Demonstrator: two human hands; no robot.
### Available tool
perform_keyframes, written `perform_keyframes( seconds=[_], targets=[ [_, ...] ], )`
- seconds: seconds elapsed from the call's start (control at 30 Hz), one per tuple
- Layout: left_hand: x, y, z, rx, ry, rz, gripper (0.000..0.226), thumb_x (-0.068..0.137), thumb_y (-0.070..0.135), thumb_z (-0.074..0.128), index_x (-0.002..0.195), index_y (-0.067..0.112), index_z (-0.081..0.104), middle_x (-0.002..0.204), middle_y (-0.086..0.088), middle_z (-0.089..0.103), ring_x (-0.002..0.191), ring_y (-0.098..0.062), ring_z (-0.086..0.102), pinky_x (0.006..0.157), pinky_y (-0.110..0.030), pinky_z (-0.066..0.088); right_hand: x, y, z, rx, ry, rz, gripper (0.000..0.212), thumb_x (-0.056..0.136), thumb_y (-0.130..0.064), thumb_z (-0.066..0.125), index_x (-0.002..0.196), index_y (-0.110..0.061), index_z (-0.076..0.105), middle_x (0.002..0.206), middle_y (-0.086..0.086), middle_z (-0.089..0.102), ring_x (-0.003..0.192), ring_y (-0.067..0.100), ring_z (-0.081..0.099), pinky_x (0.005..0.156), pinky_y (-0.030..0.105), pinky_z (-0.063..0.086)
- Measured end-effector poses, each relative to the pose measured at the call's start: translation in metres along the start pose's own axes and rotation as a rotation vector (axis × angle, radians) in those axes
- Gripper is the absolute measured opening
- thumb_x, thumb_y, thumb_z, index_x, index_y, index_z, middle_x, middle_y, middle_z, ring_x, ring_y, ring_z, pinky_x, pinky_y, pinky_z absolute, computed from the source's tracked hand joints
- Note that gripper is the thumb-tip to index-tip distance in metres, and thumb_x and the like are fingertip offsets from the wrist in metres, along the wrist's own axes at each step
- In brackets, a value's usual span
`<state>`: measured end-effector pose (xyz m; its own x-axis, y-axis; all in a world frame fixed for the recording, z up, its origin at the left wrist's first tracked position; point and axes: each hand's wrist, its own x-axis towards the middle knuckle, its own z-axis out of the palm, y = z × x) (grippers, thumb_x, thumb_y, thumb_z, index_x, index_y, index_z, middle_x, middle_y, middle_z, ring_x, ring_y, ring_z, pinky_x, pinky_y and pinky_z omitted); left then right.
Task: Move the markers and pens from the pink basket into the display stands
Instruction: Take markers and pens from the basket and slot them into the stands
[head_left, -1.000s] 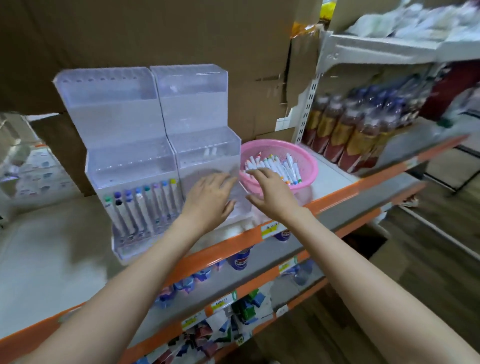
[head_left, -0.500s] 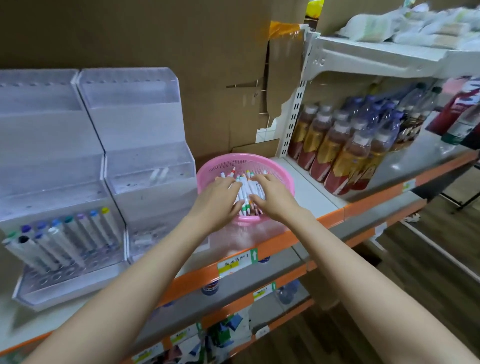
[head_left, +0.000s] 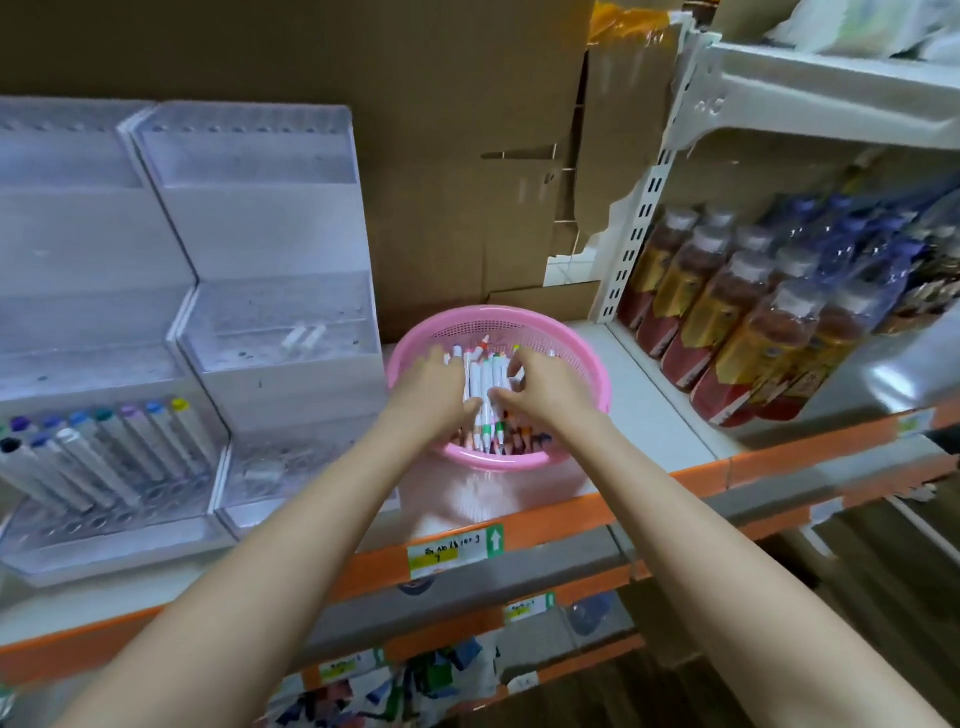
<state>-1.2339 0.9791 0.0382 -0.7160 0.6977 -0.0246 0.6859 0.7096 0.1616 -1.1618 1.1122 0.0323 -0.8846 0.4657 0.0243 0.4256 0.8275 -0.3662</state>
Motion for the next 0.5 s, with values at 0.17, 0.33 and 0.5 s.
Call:
perform_keyframes(
  seconds=[0.17, 0.33, 0.5],
  targets=[
    [0.0067, 0.0066, 0.0046, 0.096, 0.014, -0.058, 0.037, 0.094, 0.037, 0.053, 0.114, 0.006, 0.056, 0.109, -0.015, 0.063, 0.096, -0.028, 0.058, 0.071, -0.033, 0.040, 0.0034, 0.0023, 0.0002, 0.067, -0.012, 0.030, 0.040, 0.083, -0.037, 0.067, 0.113, -0.014, 0.053, 0.099, 0.005, 0.064, 0.092, 0.026, 0.061, 0.077, 0.043, 0.052],
    [0.0076, 0.0058, 0.0069, 0.103, 0.160, -0.057, 0.027, 0.099, 0.022, 0.042, 0.091, 0.008, 0.063, 0.091, -0.013, 0.067, 0.083, -0.027, 0.057, 0.065, -0.034, 0.036, 0.0031, 0.0072, -0.0022, 0.114, -0.010, 0.077, 0.025, 0.086, -0.034, 0.066, 0.090, -0.013, 0.055, 0.076, 0.001, 0.056, 0.076, 0.022, 0.056, 0.056, 0.031, 0.041],
    [0.0082, 0.0037, 0.0068, -0.062, 0.149, -0.067, 0.018, 0.079, -0.007, 0.048, 0.074, 0.008, 0.056, 0.082, -0.013, 0.067, 0.073, -0.026, 0.057, 0.057, -0.034, 0.039, 0.0071, 0.0095, -0.0002, 0.205, 0.030, 0.123, 0.027, 0.086, -0.019, 0.058, 0.070, 0.002, 0.064, 0.057, 0.014, 0.062, 0.058, 0.032, 0.064, 0.057, 0.040, 0.055]
  ],
)
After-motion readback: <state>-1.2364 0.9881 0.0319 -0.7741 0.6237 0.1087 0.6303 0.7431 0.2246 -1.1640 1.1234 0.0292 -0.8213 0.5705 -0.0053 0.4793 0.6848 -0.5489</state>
